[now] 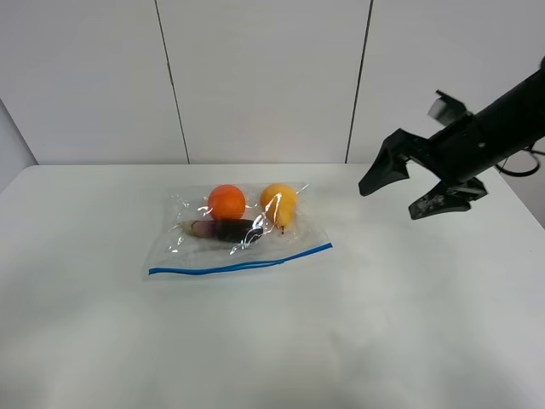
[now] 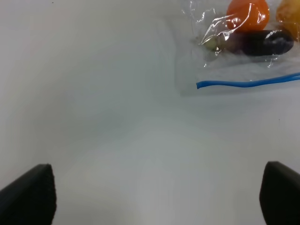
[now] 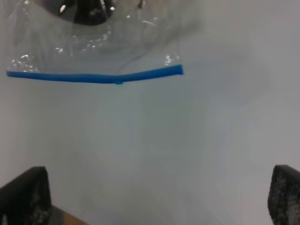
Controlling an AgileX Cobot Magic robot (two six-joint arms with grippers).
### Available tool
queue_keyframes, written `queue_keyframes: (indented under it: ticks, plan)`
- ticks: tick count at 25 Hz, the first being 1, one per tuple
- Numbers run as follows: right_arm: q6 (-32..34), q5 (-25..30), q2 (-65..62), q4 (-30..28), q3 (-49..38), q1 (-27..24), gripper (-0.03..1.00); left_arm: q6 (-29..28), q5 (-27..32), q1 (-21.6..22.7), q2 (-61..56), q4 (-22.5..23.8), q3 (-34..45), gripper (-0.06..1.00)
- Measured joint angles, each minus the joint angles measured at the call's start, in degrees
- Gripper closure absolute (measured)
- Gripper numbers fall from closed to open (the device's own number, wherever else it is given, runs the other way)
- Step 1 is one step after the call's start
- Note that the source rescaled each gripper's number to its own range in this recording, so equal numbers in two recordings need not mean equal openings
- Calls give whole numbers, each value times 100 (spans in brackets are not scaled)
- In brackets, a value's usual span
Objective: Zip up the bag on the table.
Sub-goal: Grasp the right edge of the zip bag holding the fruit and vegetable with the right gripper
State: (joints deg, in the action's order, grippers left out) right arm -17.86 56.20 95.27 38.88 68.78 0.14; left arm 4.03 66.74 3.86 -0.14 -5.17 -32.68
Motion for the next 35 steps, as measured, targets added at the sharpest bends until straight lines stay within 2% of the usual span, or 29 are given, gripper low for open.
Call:
queue_keyframes:
  ticks: [6,11,17,28,35]
  plan:
    - [-629,-14,1423,755,502,33,-3,0,0,0,0,0,4,-6]
    - [-767,-45,2265,814,1065,294,4,0,0,0,0,0,4,-6]
    - [-827,148,3117,844,1875,606,6,0,0,0,0,0,4,-6]
    - [-1177,565,3626,1089,2149,613,17,0,0,0,0,0,4,-6]
    - [-1194,814,3644,1101,2149,613,18,0,5,0,0,0,4,-6]
